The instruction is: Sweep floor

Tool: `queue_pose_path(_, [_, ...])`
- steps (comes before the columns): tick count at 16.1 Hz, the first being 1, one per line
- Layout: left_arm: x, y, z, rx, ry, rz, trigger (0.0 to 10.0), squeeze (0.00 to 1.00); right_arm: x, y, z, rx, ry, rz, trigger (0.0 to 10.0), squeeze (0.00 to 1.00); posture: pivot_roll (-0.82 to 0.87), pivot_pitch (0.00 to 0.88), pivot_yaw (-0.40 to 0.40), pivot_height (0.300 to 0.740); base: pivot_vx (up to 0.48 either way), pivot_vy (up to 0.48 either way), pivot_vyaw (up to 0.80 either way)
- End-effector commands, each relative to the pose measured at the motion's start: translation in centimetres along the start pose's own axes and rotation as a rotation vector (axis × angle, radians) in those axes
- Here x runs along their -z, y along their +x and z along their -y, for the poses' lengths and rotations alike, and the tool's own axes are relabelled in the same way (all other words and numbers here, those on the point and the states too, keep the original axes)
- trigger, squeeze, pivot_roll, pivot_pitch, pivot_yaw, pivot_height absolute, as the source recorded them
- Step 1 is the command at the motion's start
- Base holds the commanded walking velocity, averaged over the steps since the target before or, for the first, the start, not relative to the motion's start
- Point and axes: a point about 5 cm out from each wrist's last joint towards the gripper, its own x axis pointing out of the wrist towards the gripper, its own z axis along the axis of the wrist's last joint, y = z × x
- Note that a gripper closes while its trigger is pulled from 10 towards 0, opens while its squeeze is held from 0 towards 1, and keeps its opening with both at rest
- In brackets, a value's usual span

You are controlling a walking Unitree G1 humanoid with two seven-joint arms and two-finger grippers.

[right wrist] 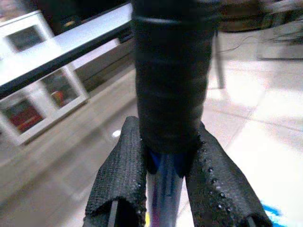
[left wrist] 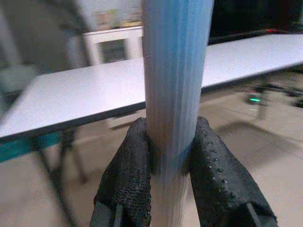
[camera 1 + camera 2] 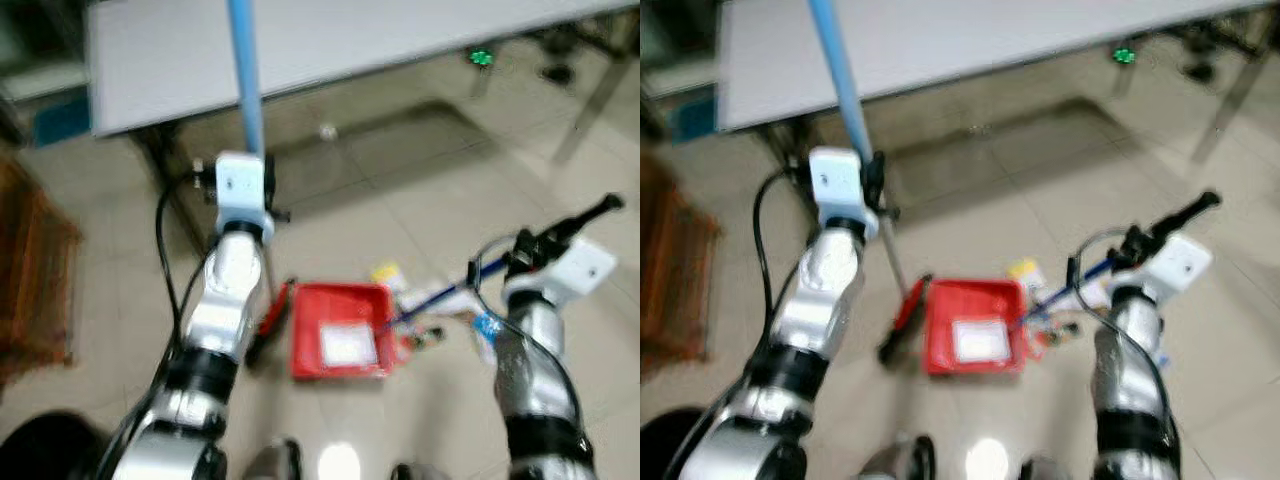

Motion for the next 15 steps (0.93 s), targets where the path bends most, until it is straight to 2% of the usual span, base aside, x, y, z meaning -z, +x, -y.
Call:
queue_pose_path(1, [-1.11, 0.24, 0.01, -0.014, 0.001, 0.047, 10.0, 0.00, -0.51, 0.06, 0.01, -0.002, 0.019, 0.023, 10.0, 0.00, -0.04, 0.189, 0.056, 0.740, 0.000, 0.000, 0.80])
queue_pose_path(2, [-1.05, 0.27, -0.11, -0.017, 0.003, 0.040, 10.0, 0.00, -0.39, 0.08, 0.02, -0.002, 0.011, 0.012, 10.0, 0.00, -0.04, 0.201, 0.056, 0.740, 0.000, 0.000, 0.80])
queue_pose_path(6, [-1.11, 0.35, -0.26, -0.030, 0.006, 0.037, 10.0, 0.00, -0.18, 0.09, 0.13, 0.005, 0.018, 0.000, 10.0, 0.00, -0.03, 0.213, 0.052, 0.740, 0.000, 0.000, 0.00])
queue_pose_path(9, [-1.13, 0.40, -0.19, -0.036, 0.001, 0.034, 10.0, 0.00, -0.29, 0.31, -0.15, -0.007, 0.007, 0.001, 10.0, 0.00, -0.03, 0.216, 0.047, 0.740, 0.000, 0.000, 0.46])
queue_pose_path(15, [-0.88, 0.19, -0.15, -0.042, -0.009, 0.022, 10.0, 0.00, -0.08, 0.47, -0.22, -0.010, 0.023, -0.022, 10.0, 0.00, -0.02, 0.222, 0.038, 0.740, 0.000, 0.000, 0.00])
